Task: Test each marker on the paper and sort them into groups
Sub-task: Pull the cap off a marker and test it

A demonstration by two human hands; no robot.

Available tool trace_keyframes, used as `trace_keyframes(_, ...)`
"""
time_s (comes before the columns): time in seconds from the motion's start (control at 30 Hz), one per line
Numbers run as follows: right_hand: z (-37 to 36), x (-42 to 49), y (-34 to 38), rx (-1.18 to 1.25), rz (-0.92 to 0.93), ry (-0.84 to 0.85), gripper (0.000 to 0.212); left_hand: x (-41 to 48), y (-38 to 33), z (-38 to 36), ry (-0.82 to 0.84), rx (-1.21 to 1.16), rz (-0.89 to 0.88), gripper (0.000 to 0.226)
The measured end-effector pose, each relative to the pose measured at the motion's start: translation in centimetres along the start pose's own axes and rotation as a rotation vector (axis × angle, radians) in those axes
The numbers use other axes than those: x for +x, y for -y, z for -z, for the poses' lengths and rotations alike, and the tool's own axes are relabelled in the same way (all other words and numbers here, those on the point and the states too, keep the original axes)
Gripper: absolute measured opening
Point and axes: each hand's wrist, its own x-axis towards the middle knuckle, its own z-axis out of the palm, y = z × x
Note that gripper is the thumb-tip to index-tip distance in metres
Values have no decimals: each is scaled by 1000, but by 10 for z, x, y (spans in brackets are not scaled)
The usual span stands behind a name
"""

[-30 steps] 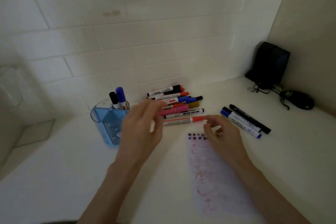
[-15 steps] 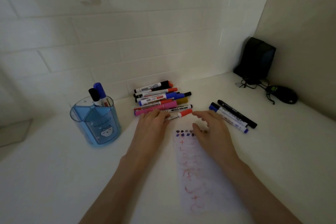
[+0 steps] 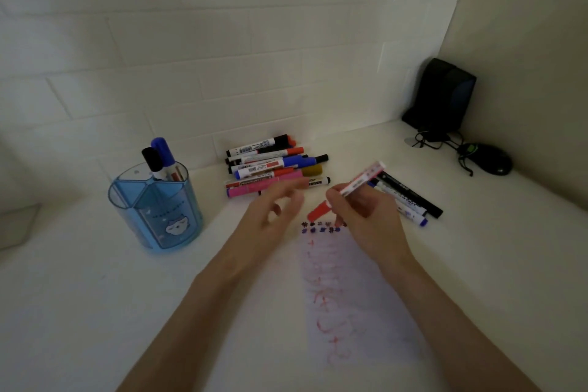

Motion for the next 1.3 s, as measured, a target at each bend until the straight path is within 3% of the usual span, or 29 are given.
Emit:
trace_keyframes(0.07, 2, -2, 4, 167, -62, 33, 9, -6, -1, -8, 91, 128, -15, 31)
trace_keyframes(0.2, 1, -4, 8, 125, -76, 86, 32, 1, -1, -21, 107, 390, -93, 25)
trace_keyframes(0.3, 4, -2, 8, 127, -76, 99, 35, 0, -3, -22, 143, 348, -89, 30)
trace_keyframes(0.4, 8, -2, 7, 133, -63, 130, 33, 2, -7, -21, 207, 153, -45, 32)
trace_keyframes(0.6, 64, 17, 0, 388, -138, -325, 17, -20, 17, 21, 102, -67, 75, 29)
trace_keyframes(0.77, 51, 10, -9, 190, -173, -195, 22, -16, 13, -6, 154, 180, -4, 21)
trace_keyframes(0.93, 32, 5, -19, 12, -203, -208, 24, -10, 14, -30, 227, 566, -246, 57)
trace_keyframes(1.0, 26, 4, -23, -56, -196, -201, 29, -7, 14, -35, 234, 649, -308, 58)
trace_keyframes(1.3, 14, 2, -29, -204, -79, -218, 44, -9, 17, -38, 212, 710, -342, 54)
